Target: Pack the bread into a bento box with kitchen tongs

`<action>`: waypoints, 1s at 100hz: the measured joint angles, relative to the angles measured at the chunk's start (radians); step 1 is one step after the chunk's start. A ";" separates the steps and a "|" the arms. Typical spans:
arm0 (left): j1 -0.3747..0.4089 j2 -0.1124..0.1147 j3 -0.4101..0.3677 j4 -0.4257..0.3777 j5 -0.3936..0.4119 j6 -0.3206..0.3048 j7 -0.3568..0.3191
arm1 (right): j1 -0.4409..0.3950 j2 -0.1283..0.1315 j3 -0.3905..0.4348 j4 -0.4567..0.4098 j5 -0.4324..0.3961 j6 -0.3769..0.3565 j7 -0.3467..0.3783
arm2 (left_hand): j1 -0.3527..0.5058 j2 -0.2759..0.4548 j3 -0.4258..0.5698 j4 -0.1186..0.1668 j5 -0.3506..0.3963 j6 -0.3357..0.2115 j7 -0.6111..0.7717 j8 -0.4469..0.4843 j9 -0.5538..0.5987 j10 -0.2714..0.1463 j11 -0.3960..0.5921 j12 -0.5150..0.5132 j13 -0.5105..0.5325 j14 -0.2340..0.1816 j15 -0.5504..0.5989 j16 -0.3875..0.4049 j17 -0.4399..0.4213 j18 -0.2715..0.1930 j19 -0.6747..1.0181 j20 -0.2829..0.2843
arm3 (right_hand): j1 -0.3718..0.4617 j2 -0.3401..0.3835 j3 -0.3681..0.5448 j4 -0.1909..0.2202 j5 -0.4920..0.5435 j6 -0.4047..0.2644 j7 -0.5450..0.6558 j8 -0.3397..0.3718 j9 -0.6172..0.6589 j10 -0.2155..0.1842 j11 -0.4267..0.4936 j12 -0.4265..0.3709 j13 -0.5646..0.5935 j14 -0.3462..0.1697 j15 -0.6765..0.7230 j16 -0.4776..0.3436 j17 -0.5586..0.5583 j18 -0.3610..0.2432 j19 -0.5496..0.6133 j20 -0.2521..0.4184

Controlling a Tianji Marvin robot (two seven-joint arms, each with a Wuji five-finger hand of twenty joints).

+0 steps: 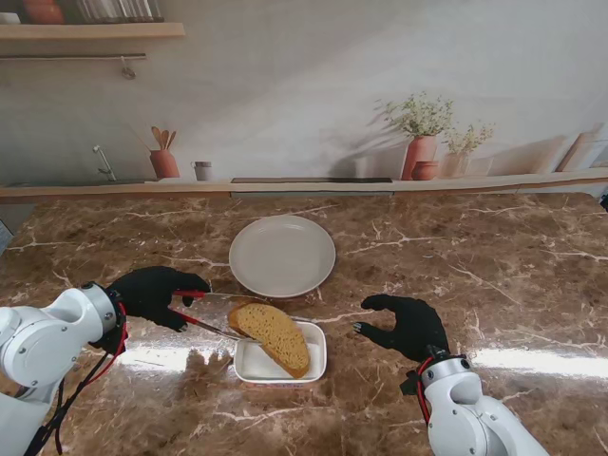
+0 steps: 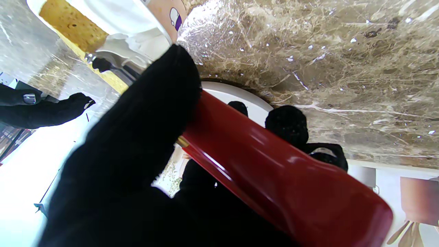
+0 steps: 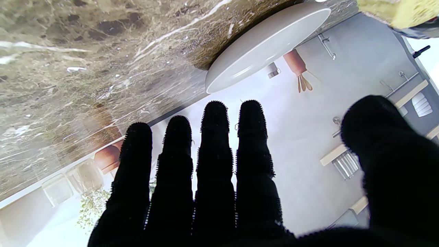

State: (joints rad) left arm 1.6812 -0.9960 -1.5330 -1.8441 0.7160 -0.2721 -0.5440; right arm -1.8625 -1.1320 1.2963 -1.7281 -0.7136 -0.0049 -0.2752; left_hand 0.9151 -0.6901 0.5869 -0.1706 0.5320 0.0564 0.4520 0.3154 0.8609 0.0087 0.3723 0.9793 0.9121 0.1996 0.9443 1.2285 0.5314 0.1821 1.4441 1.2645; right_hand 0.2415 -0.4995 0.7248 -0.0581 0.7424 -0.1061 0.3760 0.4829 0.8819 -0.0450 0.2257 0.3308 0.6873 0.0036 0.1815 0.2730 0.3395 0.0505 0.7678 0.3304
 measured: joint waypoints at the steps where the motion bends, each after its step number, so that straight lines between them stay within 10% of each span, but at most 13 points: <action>1: 0.000 0.000 0.000 0.000 0.000 0.000 0.000 | 0.000 0.000 0.000 0.000 0.000 0.000 0.000 | 0.000 0.000 0.000 0.000 0.000 0.000 -0.001 -0.001 0.000 0.000 0.000 0.000 0.000 0.000 0.000 0.000 0.001 0.000 -0.002 0.000 | 0.000 0.000 0.000 0.000 0.000 -0.001 0.000 0.000 0.000 0.000 0.000 0.000 0.000 0.000 0.000 0.000 0.000 0.000 0.000 0.000; 100: 0.002 0.010 -0.017 0.006 -0.062 -0.009 -0.038 | 0.000 -0.001 -0.003 -0.001 -0.002 0.012 -0.006 | -0.129 -0.011 0.259 0.001 -0.014 0.017 -0.429 -0.248 -0.138 0.015 0.200 -0.144 0.005 -0.005 -0.037 -0.009 0.019 -0.005 -0.018 -0.024 | 0.000 0.001 -0.007 0.000 0.026 -0.004 0.008 0.005 0.011 0.000 0.006 0.000 0.000 0.000 0.000 0.000 0.000 0.000 0.000 0.000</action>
State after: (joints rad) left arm 1.6829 -0.9864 -1.5496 -1.8382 0.6536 -0.2812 -0.5820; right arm -1.8623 -1.1329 1.2930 -1.7288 -0.7153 0.0075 -0.2809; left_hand 0.7860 -0.7006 0.8461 -0.1692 0.5178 0.0732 0.0229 0.0672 0.7232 0.0234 0.5724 0.8357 0.9169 0.1947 0.9070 1.2194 0.5506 0.1770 1.4265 1.2407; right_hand 0.2415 -0.4982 0.7178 -0.0581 0.7679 -0.1100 0.3839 0.4879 0.8931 -0.0450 0.2313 0.3311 0.6873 0.0037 0.1817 0.2730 0.3395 0.0505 0.7678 0.3304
